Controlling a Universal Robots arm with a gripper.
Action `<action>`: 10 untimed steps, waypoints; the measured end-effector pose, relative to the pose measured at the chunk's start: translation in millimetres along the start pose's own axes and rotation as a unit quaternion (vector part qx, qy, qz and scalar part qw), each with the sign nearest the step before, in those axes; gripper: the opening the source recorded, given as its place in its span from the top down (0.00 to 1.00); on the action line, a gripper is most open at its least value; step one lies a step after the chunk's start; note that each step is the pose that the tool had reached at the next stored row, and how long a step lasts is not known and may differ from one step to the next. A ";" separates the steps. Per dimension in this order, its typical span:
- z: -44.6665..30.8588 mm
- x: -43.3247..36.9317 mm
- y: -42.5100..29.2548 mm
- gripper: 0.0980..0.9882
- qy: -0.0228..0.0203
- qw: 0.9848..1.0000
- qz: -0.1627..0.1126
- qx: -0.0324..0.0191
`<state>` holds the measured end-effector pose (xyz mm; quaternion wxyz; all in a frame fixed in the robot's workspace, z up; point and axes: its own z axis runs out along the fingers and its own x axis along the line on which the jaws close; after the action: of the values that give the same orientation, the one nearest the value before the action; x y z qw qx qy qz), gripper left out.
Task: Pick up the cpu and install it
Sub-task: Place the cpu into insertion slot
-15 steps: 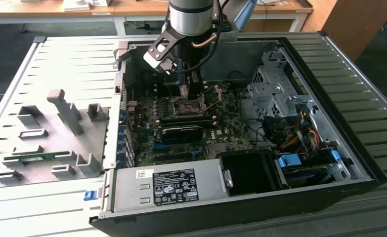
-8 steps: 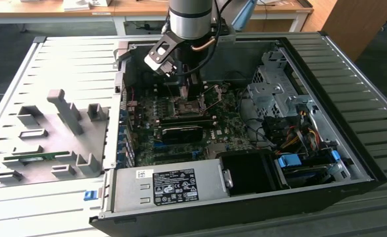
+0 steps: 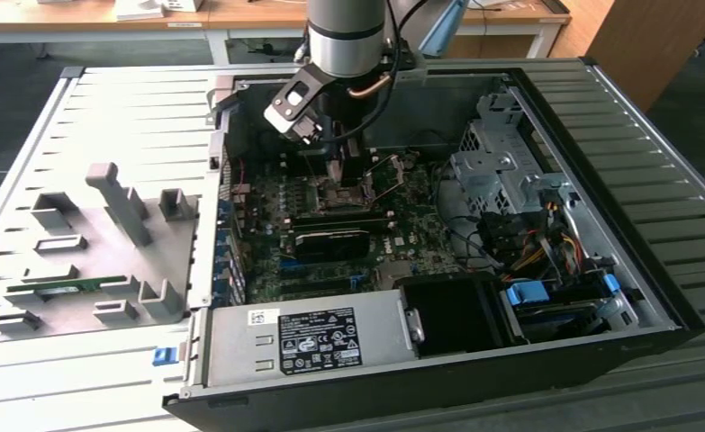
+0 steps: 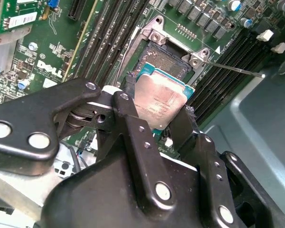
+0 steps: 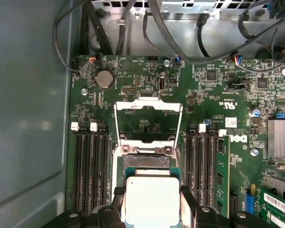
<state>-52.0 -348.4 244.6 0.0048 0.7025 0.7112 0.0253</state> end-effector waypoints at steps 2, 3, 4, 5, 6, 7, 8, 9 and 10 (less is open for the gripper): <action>0.6 1.6 0.1 0.51 -0.003 1.000 0.000 0.000; 0.9 2.1 0.1 0.51 -0.005 1.000 0.000 0.000; 1.4 2.4 0.1 0.51 -0.006 1.000 0.001 0.000; 1.7 2.8 0.1 0.51 -0.008 1.000 0.001 0.000; 2.2 3.5 0.1 0.51 -0.011 1.000 0.001 0.000; 2.8 4.3 0.1 0.51 -0.012 1.000 0.001 0.000; 3.6 5.0 0.0 0.51 -0.012 1.000 0.001 0.000; 4.7 5.5 0.0 0.51 -0.012 1.000 0.001 0.000; 5.9 5.8 0.0 0.51 -0.012 1.000 0.001 0.000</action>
<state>-51.9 -342.4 238.8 0.0136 0.7037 0.7102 0.0166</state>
